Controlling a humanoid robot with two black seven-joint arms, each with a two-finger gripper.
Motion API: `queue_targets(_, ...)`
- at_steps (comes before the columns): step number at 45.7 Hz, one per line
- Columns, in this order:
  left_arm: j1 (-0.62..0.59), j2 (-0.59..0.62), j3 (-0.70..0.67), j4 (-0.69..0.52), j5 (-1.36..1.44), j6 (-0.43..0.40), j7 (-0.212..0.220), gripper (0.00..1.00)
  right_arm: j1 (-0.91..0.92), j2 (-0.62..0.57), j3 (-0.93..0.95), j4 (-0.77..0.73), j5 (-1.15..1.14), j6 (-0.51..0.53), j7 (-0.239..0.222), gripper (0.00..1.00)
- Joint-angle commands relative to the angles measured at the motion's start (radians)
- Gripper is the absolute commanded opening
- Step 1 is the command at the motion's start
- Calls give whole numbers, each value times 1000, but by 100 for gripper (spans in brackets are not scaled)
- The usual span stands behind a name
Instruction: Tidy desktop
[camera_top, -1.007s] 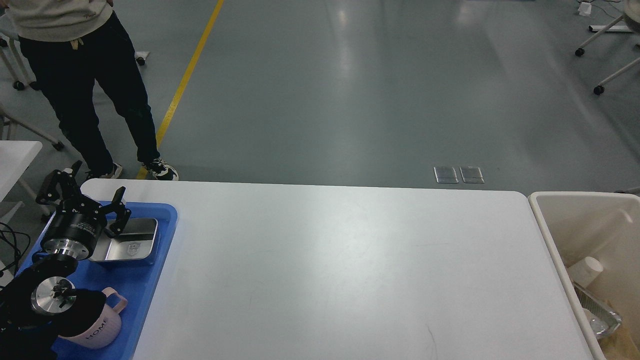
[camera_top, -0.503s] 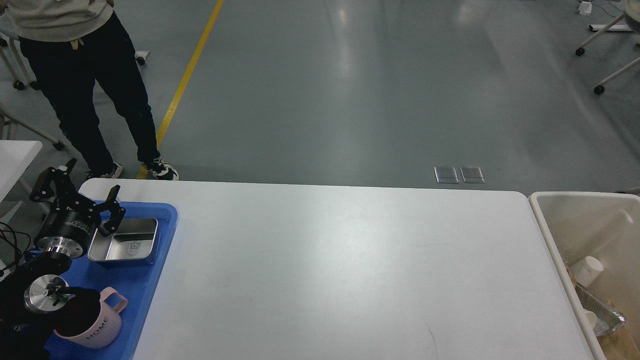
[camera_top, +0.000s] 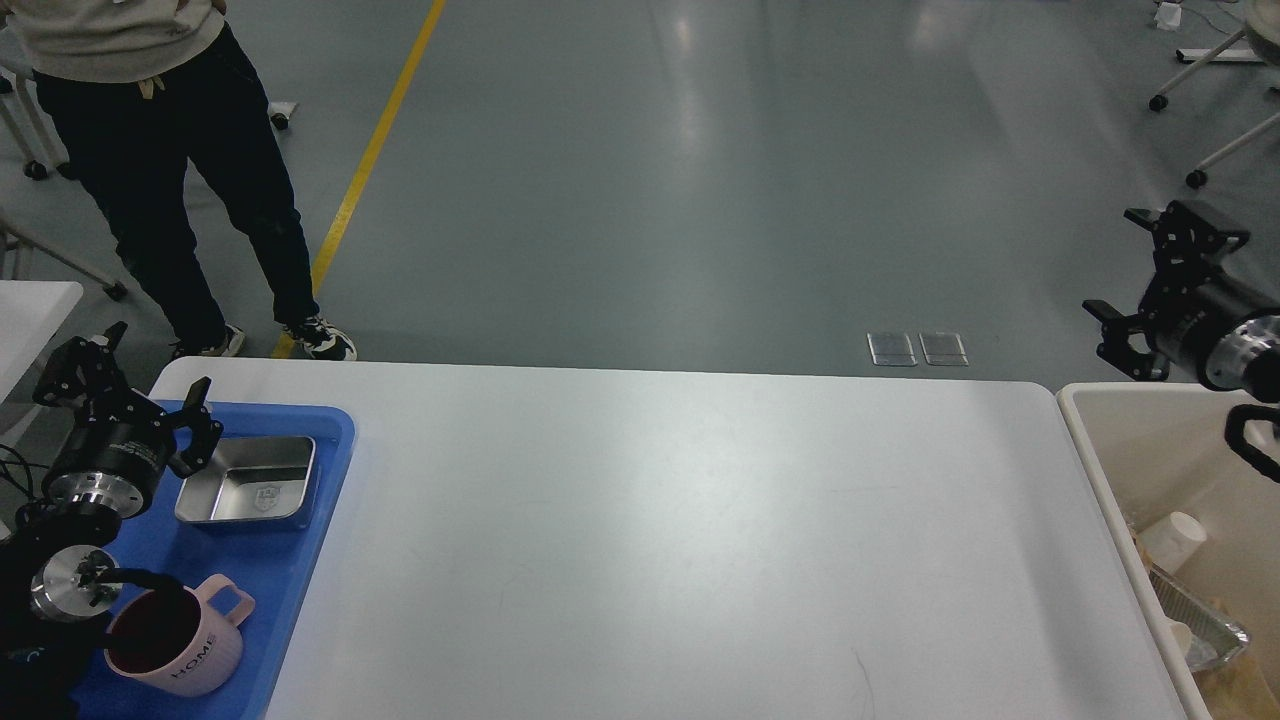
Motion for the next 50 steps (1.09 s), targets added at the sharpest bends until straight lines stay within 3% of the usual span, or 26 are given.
queue_targets(1, 1, 29, 4, 0, 1, -3, -2, 96, -72, 150, 261, -18, 108, 0, 0, 100)
queue_targets(9, -2, 40, 7, 0, 4, -3, -9, 96, -171, 398, 564, -52, 107, 7, 0, 100)
queue_targets(16, -23, 75, 9, 0, 4, 8, 0, 96, -222, 500, 614, -47, 104, 23, 0, 100)
queue_targets(28, -63, 54, -8, -15, -10, -15, 3, 96, -296, 527, 619, -32, 104, 76, 2, 100)
queue_targets(39, -94, -82, -71, -40, -71, -33, 5, 96, -317, 524, 617, -26, 95, 79, 2, 100)
queue_targets(45, -77, -178, -117, -121, -134, -26, 5, 96, -322, 524, 617, 0, 90, 79, 2, 100)
queue_targets(50, 13, -230, -149, -285, -141, 23, 5, 96, -337, 517, 617, 28, 87, 78, 2, 100)
